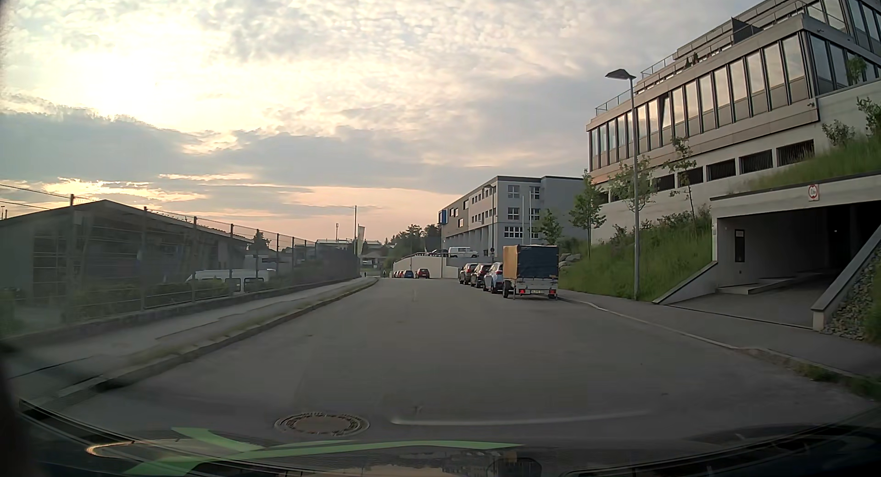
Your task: Follow the waypoints while adhering to traffic rules and regulations
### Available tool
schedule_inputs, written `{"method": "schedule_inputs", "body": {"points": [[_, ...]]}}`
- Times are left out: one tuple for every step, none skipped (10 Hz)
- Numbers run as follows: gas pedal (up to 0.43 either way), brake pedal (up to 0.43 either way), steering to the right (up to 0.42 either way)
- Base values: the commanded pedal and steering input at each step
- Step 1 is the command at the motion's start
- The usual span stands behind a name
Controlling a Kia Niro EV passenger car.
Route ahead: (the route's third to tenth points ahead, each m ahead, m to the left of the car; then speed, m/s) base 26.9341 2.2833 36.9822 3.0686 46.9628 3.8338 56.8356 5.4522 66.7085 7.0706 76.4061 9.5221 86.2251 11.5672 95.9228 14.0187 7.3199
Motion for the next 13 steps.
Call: {"method": "schedule_inputs", "body": {"points": [[0.087, 0.000, -0.015], [0.087, 0.000, -0.016], [0.087, 0.000, -0.017], [0.087, 0.000, -0.017], [0.087, 0.000, -0.017], [0.087, 0.000, -0.017], [0.098, 0.000, -0.019], [0.098, 0.000, -0.019], [0.098, 0.000, -0.019], [0.098, 0.000, -0.020], [0.098, 0.000, -0.021], [0.098, 0.000, -0.021], [0.098, 0.000, -0.020]]}}
